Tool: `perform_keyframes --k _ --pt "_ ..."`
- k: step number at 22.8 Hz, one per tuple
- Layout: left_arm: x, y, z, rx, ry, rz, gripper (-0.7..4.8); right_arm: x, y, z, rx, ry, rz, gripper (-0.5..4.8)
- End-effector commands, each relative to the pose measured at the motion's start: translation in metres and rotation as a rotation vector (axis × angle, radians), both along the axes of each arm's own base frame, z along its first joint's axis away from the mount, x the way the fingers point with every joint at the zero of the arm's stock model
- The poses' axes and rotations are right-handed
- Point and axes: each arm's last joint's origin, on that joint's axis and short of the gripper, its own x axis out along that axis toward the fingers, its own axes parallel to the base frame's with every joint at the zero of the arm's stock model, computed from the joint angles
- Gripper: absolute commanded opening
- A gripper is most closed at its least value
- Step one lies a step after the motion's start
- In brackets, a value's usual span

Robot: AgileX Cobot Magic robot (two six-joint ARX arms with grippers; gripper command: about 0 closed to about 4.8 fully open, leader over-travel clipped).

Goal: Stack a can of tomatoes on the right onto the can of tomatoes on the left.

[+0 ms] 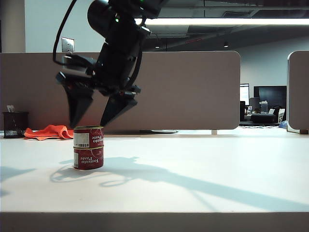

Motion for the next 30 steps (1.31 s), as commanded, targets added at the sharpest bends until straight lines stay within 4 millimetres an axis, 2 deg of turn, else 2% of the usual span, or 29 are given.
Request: perform_keyframes --k 1,4,6,7,8,9,10,11,12,14,15,16,17,19,20,22,24,26,27,28,30 --pt "-0.001 0.000 0.003 -0.001 -0.018 0.002 -0.05 -0.002 0.000 0.032 0.063 -0.052 0.013 4.02" --pt "-0.001 0.000 0.003 0.000 -0.019 0.002 -0.05 -0.003 -0.014 0.069 0.117 -0.127 -0.026 3.91" --pt "-0.001 0.000 0.003 0.002 -0.020 0.000 -0.05 -0.002 -0.029 0.089 0.116 -0.178 -0.078 3.05" --pt "-0.001 0.000 0.003 0.005 -0.022 -0.001 -0.05 -0.002 -0.053 0.112 0.107 -0.221 -0.145 1.92" --pt "-0.001 0.000 0.003 0.005 -0.022 -0.001 -0.05 -0.002 -0.064 0.120 0.102 -0.231 -0.172 1.43" --pt "-0.002 0.001 0.003 0.005 -0.025 -0.001 -0.05 -0.005 -0.091 0.140 0.108 -0.231 -0.226 0.18" --pt "-0.004 0.001 0.004 0.007 -0.034 -0.002 -0.05 -0.009 -0.112 0.155 0.112 -0.227 -0.266 -0.08" --pt "-0.005 0.001 0.005 0.014 -0.042 -0.005 -0.05 -0.012 -0.125 0.163 0.116 -0.229 -0.285 -0.08" --pt "-0.007 0.002 0.006 0.030 -0.058 0.007 -0.05 -0.020 -0.150 0.180 0.129 -0.239 -0.322 -0.08" --pt "-0.010 0.003 0.006 0.037 -0.062 0.027 -0.05 -0.030 -0.173 0.197 0.157 -0.266 -0.368 -0.08" --pt "-0.013 0.004 0.003 0.045 -0.063 0.039 -0.05 -0.045 -0.194 0.211 0.190 -0.306 -0.410 -0.08" --pt "-0.016 0.004 0.000 0.051 -0.063 0.043 -0.05 -0.055 -0.204 0.218 0.206 -0.330 -0.425 -0.08" --pt "-0.022 0.003 -0.007 0.056 -0.062 0.041 -0.05 -0.075 -0.220 0.226 0.228 -0.368 -0.445 -0.08" --pt "-0.034 0.004 -0.020 0.057 -0.057 0.027 -0.05 -0.105 -0.237 0.228 0.245 -0.406 -0.461 -0.08" --pt "-0.039 0.005 -0.025 0.056 -0.062 0.023 -0.05 -0.114 -0.242 0.227 0.242 -0.416 -0.473 -0.08" --pt "-0.055 0.010 -0.038 0.058 -0.104 0.063 -0.05 -0.149 -0.260 0.215 0.233 -0.469 -0.520 -0.08" --pt "-0.064 0.014 -0.044 0.035 -0.142 0.093 -0.05 -0.168 -0.269 0.203 0.246 -0.491 -0.526 -0.08" --pt "-0.075 0.017 -0.055 -0.030 -0.191 0.111 -0.05 -0.190 -0.280 0.179 0.248 -0.529 -0.560 -0.08" --pt "-0.080 0.019 -0.064 -0.053 -0.230 0.134 -0.05 -0.202 -0.287 0.158 0.253 -0.575 -0.595 -0.08" --pt "-0.081 0.020 -0.068 -0.054 -0.246 0.150 -0.05 -0.206 -0.289 0.149 0.263 -0.600 -0.609 -0.08" --pt "-0.084 0.023 -0.089 -0.033 -0.255 0.230 -0.05 -0.213 -0.293 0.104 0.342 -0.718 -0.640 -0.08"
